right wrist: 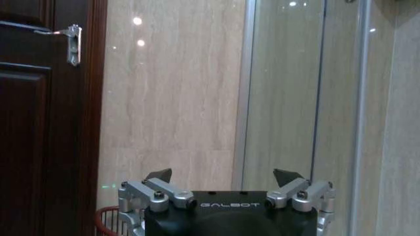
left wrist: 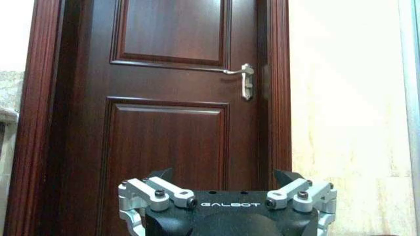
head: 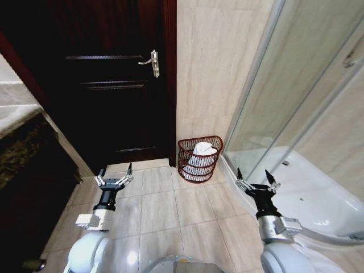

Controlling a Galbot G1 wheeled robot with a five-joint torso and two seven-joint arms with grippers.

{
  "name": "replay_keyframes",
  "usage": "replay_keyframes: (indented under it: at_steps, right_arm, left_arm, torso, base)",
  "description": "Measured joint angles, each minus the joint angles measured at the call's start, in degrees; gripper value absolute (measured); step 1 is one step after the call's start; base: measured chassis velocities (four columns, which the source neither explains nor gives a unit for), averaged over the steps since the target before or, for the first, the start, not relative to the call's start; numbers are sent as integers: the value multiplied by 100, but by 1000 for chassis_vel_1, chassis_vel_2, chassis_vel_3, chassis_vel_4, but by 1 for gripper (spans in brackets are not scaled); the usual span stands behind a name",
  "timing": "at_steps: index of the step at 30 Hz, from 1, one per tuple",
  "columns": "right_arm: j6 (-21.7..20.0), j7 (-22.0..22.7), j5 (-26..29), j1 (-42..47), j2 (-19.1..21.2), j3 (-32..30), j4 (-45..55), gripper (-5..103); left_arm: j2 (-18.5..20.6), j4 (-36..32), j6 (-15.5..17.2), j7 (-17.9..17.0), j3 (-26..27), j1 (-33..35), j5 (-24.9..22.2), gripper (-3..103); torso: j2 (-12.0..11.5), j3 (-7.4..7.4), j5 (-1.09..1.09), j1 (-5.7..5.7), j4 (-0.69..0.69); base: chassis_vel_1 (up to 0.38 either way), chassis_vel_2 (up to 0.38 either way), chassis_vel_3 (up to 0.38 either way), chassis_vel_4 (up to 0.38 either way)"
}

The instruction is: Discard the used towel into the hamper.

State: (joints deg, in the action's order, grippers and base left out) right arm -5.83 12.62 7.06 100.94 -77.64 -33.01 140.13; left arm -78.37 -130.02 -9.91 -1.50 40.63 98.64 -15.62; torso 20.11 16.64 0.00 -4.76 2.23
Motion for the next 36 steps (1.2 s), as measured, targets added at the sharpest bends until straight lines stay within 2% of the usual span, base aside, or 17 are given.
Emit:
replay_keyframes:
  at_steps: [12, 36]
  right_arm:
    - [28, 62, -34, 71, -31, 35, 83, 100]
    - [-17, 305, -99, 141, -176, 39, 139, 100]
  left_arm:
    - [-32, 21, -76, 1, 3, 17, 17, 100]
    - [-13, 101, -273, 22, -14, 14, -79, 100]
  torso:
    - [-5, -2, 0, -2, 0]
    - [-7, -4, 0, 1, -2]
  base:
    - [-56, -28, -20, -56]
    - [-105, -109, -111, -100]
